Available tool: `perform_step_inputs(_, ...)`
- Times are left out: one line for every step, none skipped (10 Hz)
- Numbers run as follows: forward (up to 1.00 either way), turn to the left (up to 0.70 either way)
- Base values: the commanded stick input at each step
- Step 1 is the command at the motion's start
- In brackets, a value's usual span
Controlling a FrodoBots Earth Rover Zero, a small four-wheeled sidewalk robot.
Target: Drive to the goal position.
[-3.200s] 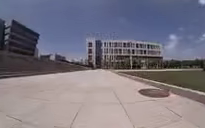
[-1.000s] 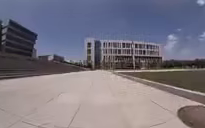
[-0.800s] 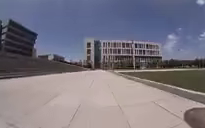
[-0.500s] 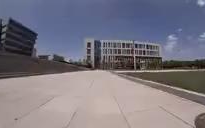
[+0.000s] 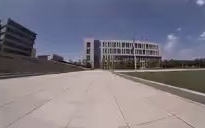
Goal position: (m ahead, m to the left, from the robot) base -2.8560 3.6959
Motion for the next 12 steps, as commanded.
perform_step_inputs(0.70, 0.00)
perform_step_inputs(0.70, 0.00)
perform_step_inputs(0.70, 0.00)
perform_step_inputs(0.70, 0.00)
perform_step_inputs(0.70, 0.00)
perform_step_inputs(0.70, 0.00)
perform_step_inputs(0.70, 0.00)
perform_step_inputs(0.70, 0.00)
perform_step_inputs(0.70, 0.00)
perform_step_inputs(0.70, 0.00)
perform_step_inputs(0.70, 0.00)
perform_step_inputs(0.70, 0.00)
